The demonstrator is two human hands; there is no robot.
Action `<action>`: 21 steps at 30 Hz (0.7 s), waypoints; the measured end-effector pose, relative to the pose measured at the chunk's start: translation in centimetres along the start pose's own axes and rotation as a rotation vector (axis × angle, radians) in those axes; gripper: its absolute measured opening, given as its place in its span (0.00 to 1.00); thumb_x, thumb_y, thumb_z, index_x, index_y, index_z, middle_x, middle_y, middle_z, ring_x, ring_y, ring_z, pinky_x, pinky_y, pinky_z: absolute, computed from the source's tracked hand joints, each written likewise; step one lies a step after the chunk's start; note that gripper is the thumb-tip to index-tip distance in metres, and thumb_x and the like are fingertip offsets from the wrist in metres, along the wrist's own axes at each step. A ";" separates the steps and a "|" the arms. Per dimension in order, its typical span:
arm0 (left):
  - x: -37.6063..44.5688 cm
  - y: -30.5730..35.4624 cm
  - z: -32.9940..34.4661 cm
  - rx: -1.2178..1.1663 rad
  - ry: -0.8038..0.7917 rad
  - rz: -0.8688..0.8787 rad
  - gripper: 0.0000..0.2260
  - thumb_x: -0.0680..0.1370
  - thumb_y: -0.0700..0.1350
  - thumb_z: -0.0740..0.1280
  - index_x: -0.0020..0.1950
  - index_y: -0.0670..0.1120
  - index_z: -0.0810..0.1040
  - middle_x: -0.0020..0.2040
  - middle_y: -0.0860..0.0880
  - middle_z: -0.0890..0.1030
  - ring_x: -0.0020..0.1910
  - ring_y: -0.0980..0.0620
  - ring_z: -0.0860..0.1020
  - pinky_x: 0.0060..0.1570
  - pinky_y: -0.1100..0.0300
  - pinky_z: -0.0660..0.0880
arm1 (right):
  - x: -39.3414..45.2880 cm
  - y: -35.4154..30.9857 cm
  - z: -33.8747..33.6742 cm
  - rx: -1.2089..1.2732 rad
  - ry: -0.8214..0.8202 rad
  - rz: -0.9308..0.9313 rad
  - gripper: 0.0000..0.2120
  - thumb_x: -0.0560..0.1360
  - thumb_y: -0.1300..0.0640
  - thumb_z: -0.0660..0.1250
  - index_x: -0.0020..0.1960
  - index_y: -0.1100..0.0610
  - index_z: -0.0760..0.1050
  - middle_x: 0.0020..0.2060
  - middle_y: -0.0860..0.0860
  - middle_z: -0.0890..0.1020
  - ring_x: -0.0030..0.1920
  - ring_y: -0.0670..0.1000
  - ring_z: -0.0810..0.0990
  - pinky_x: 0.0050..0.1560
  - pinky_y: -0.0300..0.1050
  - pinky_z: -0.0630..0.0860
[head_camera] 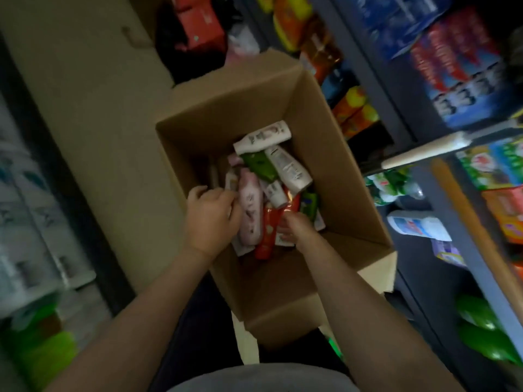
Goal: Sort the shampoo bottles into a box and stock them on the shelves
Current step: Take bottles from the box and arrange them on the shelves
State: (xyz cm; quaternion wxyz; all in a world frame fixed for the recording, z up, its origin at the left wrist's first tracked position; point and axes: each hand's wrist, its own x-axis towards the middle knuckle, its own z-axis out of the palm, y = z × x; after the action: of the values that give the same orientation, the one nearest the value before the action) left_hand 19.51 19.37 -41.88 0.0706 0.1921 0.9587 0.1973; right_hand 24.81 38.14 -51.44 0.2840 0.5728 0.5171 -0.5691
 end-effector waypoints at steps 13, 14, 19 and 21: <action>0.1 -1.0 0.1 -0.284 0.257 -0.155 0.09 0.80 0.45 0.62 0.55 0.46 0.81 0.47 0.52 0.83 0.49 0.56 0.77 0.69 0.63 0.57 | 7.2 4.9 7.9 -0.133 0.060 -0.077 0.31 0.73 0.58 0.74 0.73 0.62 0.67 0.65 0.58 0.77 0.61 0.57 0.78 0.59 0.51 0.76; 0.1 -1.0 0.0 -0.303 0.253 -0.165 0.10 0.81 0.46 0.62 0.58 0.46 0.80 0.47 0.52 0.82 0.49 0.57 0.77 0.68 0.64 0.57 | 7.5 5.0 8.1 -0.198 0.105 -0.103 0.33 0.71 0.57 0.76 0.72 0.62 0.67 0.65 0.57 0.76 0.63 0.57 0.77 0.61 0.50 0.74; -0.1 -1.6 0.2 -0.297 0.237 -0.143 0.12 0.81 0.47 0.62 0.61 0.45 0.79 0.43 0.52 0.81 0.45 0.57 0.77 0.66 0.65 0.58 | 8.2 5.3 10.4 -0.476 0.325 -0.129 0.45 0.58 0.42 0.82 0.68 0.57 0.68 0.63 0.57 0.76 0.63 0.59 0.77 0.58 0.54 0.77; -0.2 -1.7 0.3 -0.289 0.253 -0.139 0.11 0.81 0.46 0.63 0.61 0.45 0.79 0.43 0.52 0.81 0.44 0.57 0.77 0.66 0.65 0.59 | 8.3 5.3 10.7 -0.549 0.337 -0.116 0.47 0.58 0.37 0.80 0.68 0.57 0.68 0.64 0.57 0.75 0.63 0.61 0.76 0.59 0.55 0.77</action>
State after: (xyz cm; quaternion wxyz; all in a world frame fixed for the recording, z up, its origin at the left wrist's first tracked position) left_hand 19.12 17.93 -42.82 -0.0100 0.0868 0.9326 0.3501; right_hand 24.29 28.95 -62.69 0.3055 0.5307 0.7227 -0.3205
